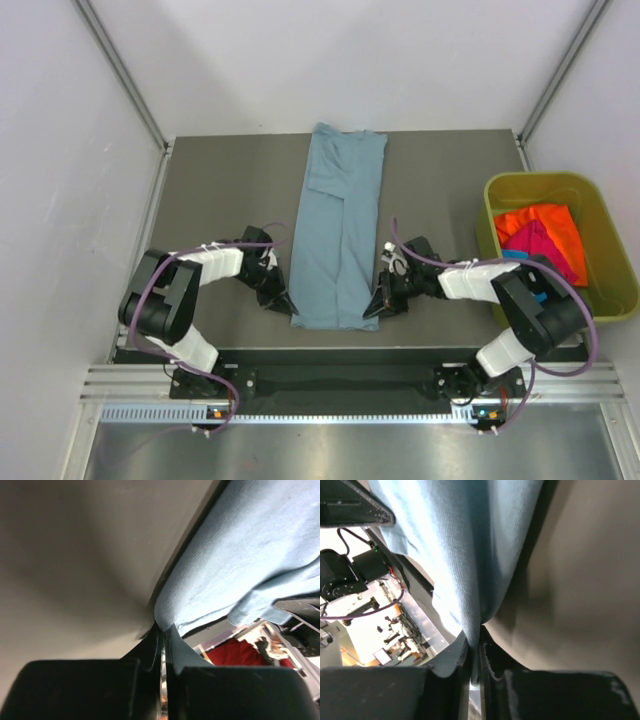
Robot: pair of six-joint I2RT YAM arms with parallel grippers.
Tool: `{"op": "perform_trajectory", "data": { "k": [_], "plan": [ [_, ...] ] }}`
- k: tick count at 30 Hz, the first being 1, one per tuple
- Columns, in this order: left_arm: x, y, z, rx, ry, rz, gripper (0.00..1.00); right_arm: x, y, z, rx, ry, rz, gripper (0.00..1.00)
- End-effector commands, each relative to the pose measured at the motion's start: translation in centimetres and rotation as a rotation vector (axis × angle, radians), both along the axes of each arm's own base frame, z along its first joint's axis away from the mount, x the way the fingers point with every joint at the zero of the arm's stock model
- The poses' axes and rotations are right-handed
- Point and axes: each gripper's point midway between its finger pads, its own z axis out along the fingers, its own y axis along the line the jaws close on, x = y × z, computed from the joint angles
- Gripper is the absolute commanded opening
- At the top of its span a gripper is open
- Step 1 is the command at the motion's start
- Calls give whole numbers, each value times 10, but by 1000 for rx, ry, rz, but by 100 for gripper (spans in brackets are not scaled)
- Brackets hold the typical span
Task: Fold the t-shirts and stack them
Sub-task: Fold the tshirt
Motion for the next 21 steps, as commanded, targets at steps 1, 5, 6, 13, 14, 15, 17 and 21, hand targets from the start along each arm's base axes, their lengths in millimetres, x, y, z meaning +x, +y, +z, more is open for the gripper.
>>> {"op": "perform_trajectory", "data": {
  "k": [1,5,6,13,14,15,17,21],
  "plan": [
    [7,7,3,44,-85,-31,0,-6,-6,11,-3,-52,29,6],
    [18,-1,28,-14,-182,-84,0,-2,-16,22,-11,-156,66,3],
    [20,-4,32,-22,-202,-99,0,-1,-17,25,-11,-172,73,2],
    [25,-33,88,-109,-401,-276,0,6,-25,39,-48,-252,118,0],
    [22,-36,92,-116,-423,-307,0,6,-25,42,-45,-268,129,0],
    [22,-39,97,-125,-443,-322,0,7,-26,44,-45,-275,133,0],
    [16,-44,104,-144,-477,-362,0,8,-26,49,-46,-295,143,0],
    [10,-47,113,-174,-509,-394,0,13,-30,57,-71,-341,162,0]
  ]
}}
